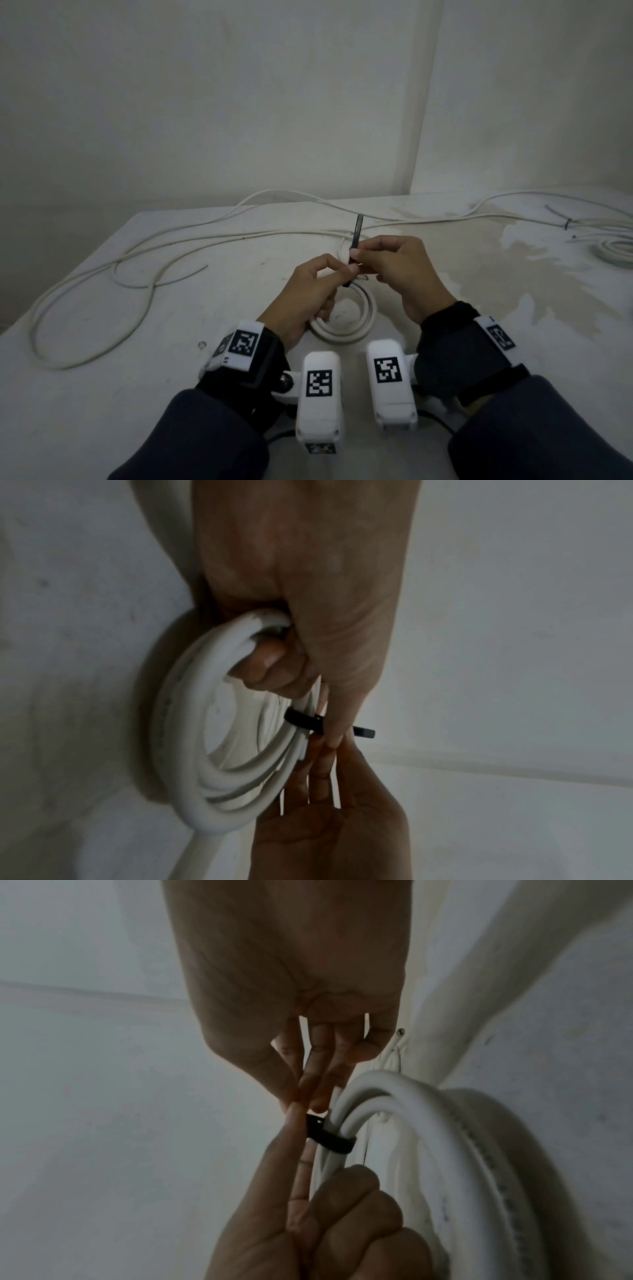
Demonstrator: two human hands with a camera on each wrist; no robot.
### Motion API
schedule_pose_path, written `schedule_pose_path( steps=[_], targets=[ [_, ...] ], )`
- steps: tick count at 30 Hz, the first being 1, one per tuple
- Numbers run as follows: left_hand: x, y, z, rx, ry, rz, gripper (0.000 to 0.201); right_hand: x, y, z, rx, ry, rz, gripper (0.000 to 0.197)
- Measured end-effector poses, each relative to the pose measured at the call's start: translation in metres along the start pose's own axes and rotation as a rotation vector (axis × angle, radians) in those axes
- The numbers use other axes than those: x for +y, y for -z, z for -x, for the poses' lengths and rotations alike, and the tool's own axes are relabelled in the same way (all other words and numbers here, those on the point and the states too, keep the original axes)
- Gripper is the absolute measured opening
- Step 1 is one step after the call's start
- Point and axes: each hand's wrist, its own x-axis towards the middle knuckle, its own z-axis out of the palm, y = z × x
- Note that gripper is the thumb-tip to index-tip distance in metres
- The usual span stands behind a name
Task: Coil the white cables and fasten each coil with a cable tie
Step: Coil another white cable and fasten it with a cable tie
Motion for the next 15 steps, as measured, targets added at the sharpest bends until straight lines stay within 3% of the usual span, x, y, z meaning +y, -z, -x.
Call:
schedule_pose_path(
  steps=[4, 9, 15],
  targets=[
    [0.002, -0.002, -0.005, 0.019, 0.039, 0.011, 0.023, 0.002, -0.002, -0.001, 0.042, -0.004, -0.015, 0.008],
    [0.005, -0.008, -0.008, -0.019, 0.095, 0.07, 0.026, 0.004, -0.002, -0.004, 0.147, -0.004, -0.043, 0.027],
    [0.015, -0.016, -0.011, -0.09, 0.113, 0.072, 0.029, -0.005, 0.009, -0.004, 0.147, -0.065, -0.109, 0.028]
  ],
)
